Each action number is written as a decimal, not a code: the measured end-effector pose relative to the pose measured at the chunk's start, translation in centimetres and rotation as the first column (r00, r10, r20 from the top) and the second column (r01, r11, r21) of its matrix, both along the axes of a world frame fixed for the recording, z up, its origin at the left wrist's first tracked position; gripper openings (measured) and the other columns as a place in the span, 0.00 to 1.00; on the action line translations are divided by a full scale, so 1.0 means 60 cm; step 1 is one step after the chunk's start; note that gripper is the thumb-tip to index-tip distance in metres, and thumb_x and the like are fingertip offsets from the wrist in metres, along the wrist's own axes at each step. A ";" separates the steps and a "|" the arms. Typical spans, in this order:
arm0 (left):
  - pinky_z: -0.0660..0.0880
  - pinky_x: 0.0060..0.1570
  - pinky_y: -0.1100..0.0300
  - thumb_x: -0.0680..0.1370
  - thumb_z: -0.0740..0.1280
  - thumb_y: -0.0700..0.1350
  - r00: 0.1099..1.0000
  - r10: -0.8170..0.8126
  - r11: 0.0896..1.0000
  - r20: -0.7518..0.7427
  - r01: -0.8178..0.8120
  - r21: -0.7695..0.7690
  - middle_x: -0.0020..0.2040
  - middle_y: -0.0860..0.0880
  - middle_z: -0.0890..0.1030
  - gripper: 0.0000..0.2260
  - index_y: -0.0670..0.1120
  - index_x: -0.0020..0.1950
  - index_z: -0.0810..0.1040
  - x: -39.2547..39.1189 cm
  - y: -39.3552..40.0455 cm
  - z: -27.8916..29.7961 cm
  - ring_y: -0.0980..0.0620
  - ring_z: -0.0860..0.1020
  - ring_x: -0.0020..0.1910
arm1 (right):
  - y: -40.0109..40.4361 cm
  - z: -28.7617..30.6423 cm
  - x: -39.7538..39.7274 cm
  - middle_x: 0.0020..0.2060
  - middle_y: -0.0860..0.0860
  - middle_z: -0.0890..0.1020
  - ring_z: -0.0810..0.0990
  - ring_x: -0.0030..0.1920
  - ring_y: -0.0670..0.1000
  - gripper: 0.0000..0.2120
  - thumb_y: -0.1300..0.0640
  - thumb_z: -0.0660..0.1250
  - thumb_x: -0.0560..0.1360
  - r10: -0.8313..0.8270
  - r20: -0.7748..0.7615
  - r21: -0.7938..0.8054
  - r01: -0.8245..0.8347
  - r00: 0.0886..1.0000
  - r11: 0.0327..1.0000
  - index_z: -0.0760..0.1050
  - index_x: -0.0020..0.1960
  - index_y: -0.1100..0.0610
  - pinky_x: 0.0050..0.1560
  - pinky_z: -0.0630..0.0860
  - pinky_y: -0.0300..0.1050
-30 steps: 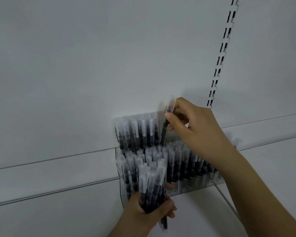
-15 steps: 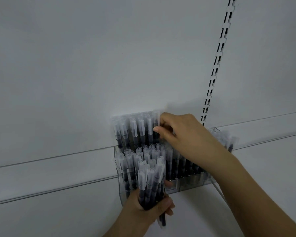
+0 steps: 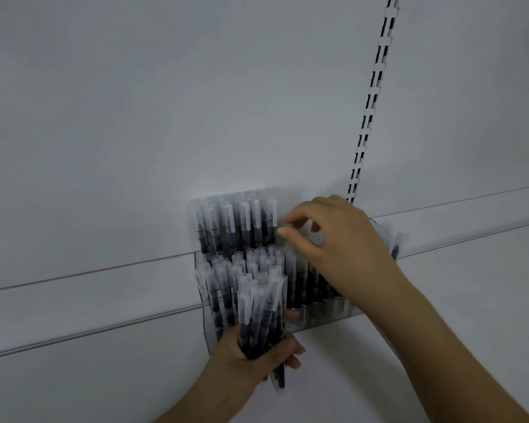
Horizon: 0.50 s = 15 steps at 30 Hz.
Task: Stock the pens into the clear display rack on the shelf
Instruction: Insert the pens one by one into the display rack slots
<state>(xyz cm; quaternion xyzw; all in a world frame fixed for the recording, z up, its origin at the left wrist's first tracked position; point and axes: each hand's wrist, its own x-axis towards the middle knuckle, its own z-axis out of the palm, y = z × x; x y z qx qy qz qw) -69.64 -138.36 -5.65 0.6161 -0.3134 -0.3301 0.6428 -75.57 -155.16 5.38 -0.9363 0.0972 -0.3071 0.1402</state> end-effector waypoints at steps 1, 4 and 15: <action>0.80 0.45 0.50 0.71 0.72 0.44 1.000 -0.002 1.000 -0.002 0.002 0.004 0.44 0.42 0.85 0.17 0.44 0.59 0.78 0.000 0.000 -0.001 0.44 0.84 0.42 | 0.005 -0.006 -0.018 0.40 0.39 0.79 0.73 0.43 0.41 0.12 0.42 0.62 0.77 0.000 0.064 0.064 -0.005 0.998 0.998 0.79 0.48 0.49 0.45 0.69 0.33; 0.79 0.50 0.44 0.71 0.73 0.44 1.000 0.000 1.000 -0.029 0.000 -0.001 0.48 0.42 0.85 0.18 0.44 0.59 0.78 -0.002 0.000 0.000 0.42 0.84 0.45 | 0.025 -0.041 -0.063 0.34 0.40 0.79 0.77 0.39 0.43 0.15 0.39 0.62 0.75 0.026 0.081 0.247 -0.045 0.996 0.968 0.80 0.43 0.48 0.39 0.72 0.34; 0.80 0.47 0.55 0.72 0.69 0.39 0.996 -0.005 0.997 -0.085 -0.001 -0.072 0.47 0.39 0.85 0.12 0.42 0.55 0.80 -0.011 0.001 0.000 0.39 0.83 0.47 | 0.038 -0.079 -0.089 0.32 0.46 0.77 0.74 0.32 0.44 0.09 0.50 0.70 0.75 0.011 0.148 0.442 -0.076 0.989 0.894 0.77 0.38 0.51 0.35 0.68 0.33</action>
